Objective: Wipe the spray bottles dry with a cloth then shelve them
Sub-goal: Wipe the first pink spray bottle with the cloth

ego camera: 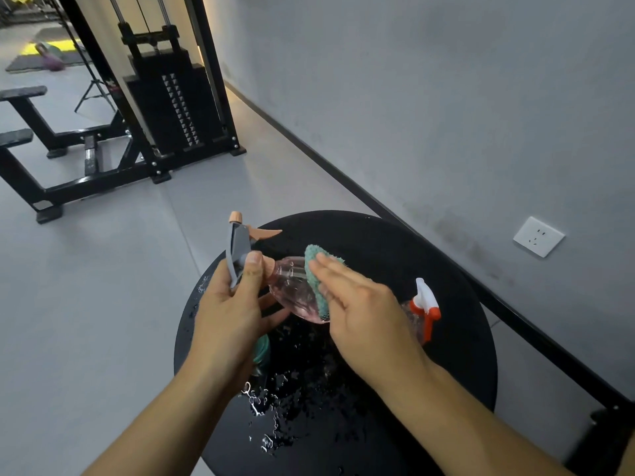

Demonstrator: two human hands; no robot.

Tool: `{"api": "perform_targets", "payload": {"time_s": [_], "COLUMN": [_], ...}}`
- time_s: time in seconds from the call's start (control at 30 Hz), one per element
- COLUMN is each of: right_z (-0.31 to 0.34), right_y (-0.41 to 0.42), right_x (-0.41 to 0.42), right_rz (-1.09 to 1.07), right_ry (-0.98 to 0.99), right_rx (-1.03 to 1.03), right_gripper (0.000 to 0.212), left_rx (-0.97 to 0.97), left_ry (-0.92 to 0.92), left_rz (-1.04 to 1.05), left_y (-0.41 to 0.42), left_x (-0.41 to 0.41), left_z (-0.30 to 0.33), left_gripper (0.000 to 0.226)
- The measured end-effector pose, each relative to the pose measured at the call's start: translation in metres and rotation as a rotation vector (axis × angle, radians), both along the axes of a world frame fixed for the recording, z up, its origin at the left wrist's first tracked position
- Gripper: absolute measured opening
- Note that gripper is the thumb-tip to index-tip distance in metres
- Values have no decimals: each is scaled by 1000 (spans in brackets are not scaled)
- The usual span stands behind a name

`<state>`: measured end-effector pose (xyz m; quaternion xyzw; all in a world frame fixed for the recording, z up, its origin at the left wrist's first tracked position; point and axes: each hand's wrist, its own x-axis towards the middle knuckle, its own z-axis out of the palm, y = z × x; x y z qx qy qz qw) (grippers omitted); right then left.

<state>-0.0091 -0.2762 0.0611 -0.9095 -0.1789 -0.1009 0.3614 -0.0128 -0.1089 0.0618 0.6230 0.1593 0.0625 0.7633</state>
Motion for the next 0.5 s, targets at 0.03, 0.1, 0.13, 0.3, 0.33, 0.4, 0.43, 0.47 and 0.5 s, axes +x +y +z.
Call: {"api": "perform_targets", "payload": {"time_s": [0.03, 0.1, 0.13, 0.3, 0.33, 0.4, 0.43, 0.47, 0.5], "right_z": [0, -1, -1, 0, 0, -1, -3, -5, -5], "right_y": [2, 6, 7, -2, -2, 3, 6, 8, 8], "right_x": [-2, -6, -6, 0, -1, -5, -7, -8, -7], "right_rz": [12, 62, 81, 15, 9, 36, 60, 83, 98], "right_ry": [-3, -13, -20, -22, -25, -42, -54, -68, -80], "right_rx": [-23, -76, -89, -50, -53, -90, -112, -127, -131], "right_gripper": [50, 52, 53, 52, 53, 54, 55, 56, 57], "left_rx": [-1, 0, 1, -21, -24, -27, -25, -20, -15], "left_ry": [2, 10, 12, -14, -14, -7, -3, 0, 0], "left_rz": [-2, -17, -24, 0, 7, -3, -13, -21, -24], "left_y": [-1, -5, -6, 2, 3, 1, -1, -2, -3], "left_x": [0, -3, -5, -1, 0, -2, -3, -4, -5], "left_z": [0, -1, -1, 2, 2, 2, 1, 0, 0], "left_gripper": [26, 28, 29, 28, 26, 27, 28, 30, 30]}}
